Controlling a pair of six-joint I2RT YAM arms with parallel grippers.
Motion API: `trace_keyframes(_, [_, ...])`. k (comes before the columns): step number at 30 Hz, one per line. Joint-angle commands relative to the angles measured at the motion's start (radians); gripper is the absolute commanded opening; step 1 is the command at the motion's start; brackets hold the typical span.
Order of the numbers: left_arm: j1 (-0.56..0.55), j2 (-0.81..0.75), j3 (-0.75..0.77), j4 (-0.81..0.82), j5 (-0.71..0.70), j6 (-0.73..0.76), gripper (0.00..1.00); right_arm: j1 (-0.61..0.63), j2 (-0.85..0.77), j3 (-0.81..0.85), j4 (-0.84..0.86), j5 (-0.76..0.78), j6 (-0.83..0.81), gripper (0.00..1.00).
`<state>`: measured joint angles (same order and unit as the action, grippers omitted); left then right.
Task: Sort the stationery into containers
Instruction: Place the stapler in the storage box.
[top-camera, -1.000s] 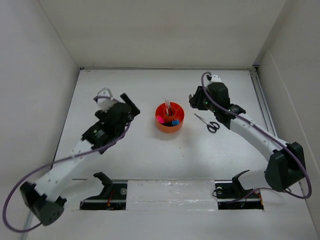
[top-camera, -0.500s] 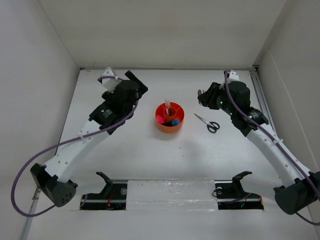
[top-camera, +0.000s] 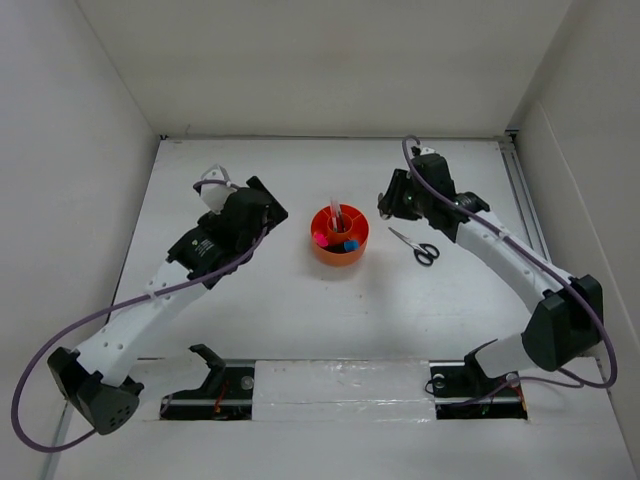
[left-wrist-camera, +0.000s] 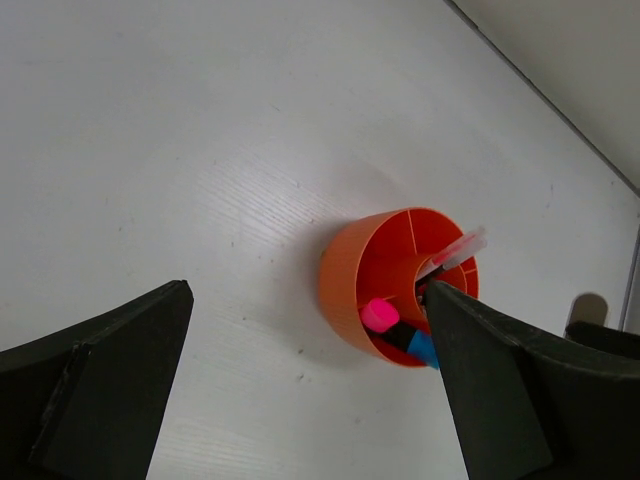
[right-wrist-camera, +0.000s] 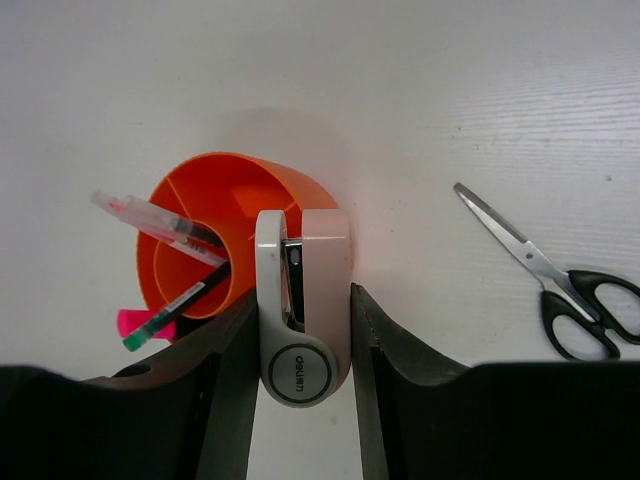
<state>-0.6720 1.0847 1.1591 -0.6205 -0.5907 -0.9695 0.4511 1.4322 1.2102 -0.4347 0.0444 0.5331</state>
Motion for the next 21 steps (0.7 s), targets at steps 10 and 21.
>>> trace_keyframes(10, [0.003,-0.075,-0.019,0.09,0.121,0.117,1.0,0.118,0.086,0.137,-0.079,0.205,0.076,0.0])
trace_keyframes(21, [0.003,-0.085,-0.055,0.122,0.19,0.149,1.0,0.159,0.125,0.134,-0.035,0.218,0.096,0.0])
